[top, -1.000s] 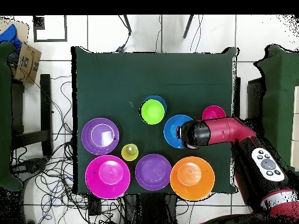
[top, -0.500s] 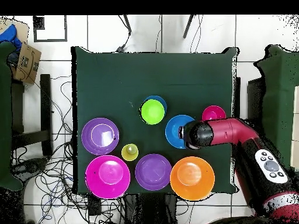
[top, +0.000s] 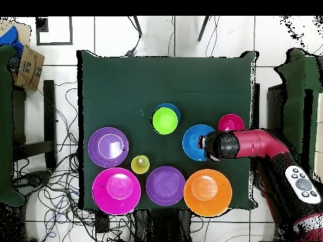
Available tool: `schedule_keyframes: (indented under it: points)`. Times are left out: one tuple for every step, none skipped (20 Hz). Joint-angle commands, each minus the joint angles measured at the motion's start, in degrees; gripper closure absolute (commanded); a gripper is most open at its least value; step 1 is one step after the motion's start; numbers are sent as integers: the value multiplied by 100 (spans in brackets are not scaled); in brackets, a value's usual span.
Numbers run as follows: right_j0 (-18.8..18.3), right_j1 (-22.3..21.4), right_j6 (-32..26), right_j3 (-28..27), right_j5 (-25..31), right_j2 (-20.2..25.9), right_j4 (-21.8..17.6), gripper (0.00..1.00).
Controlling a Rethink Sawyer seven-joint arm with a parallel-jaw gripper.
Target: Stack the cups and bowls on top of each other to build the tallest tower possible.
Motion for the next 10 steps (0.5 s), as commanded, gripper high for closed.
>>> schedule_keyframes:
  points:
    - [-91, -9, -1832, -318, 413, 352, -88, 0]
    - [-114, -14, -1859, -315, 448, 367, -78, 0]
    - [-136, -20, -1887, -312, 483, 382, -68, 0]
    - [-132, 5, -1872, -317, 488, 389, -81, 0]
    - [-156, 1, -1918, -339, 543, 414, -54, 0]
    - [-131, -2, -1872, -313, 555, 417, -50, 0]
    - [-160, -2, -1912, -318, 638, 449, 11, 0]
    - [-130, 3, -1835, -252, 641, 452, 35, 0]
    - [-163, 18, -1865, -244, 702, 492, 102, 0]
    - [-143, 41, -1834, -236, 736, 507, 133, 0]
